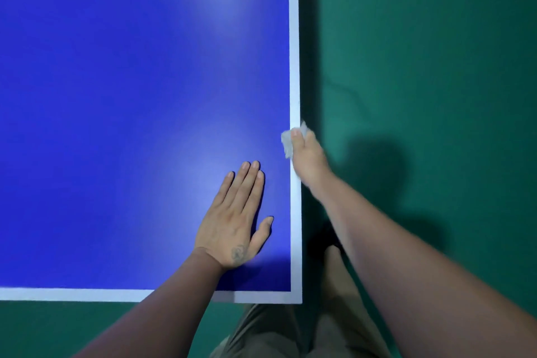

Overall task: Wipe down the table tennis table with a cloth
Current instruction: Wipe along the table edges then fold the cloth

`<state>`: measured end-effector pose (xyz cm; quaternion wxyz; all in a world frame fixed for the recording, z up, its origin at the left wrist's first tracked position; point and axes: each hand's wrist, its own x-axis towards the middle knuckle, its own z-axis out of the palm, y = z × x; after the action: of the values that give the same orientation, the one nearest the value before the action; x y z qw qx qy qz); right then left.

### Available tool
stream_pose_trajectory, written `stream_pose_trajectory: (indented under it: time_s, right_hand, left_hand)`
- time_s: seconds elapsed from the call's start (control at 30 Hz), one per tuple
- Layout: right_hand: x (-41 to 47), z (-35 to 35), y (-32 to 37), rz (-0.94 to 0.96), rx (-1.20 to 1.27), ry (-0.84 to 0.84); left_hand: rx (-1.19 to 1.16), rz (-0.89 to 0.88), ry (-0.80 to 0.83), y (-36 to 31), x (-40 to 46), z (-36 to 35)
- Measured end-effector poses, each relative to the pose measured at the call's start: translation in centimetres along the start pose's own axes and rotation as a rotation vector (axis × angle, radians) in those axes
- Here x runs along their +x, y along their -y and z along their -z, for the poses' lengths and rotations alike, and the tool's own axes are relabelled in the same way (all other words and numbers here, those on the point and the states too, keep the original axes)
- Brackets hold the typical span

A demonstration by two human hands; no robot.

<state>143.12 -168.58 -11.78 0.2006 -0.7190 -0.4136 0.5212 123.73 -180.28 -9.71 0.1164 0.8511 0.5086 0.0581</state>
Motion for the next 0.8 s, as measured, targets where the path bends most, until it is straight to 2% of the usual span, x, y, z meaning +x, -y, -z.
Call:
stream_pose_trajectory:
  time_s: [0.13,0.27,0.47,0.63,0.8]
  right_hand:
    - [-7.2,-0.4,-3.5,-0.082,0.024,0.041]
    - [-10.7,-0.7,-4.7,-0.122,0.051,0.068]
    - [-2.4,1.4,0.3,-0.090,0.060,0.070]
    - [7.2,3.5,6.7,-0.079,0.072,0.057]
    - [7.2,3.9,6.7,-0.085,0.091,0.103]
  left_hand:
    - [-0.098,0.162,-0.133,-0.4,2.8,0.4]
    - [-0.133,0.298,-0.233,-0.6,11.4,1.1]
    - [-0.195,0.471,-0.133,1.9,23.5,2.2]
    - [-0.133,0.513,-0.107,4.3,27.9,2.7]
    - [0.019,0.586,-0.124,6.8,31.2,2.9]
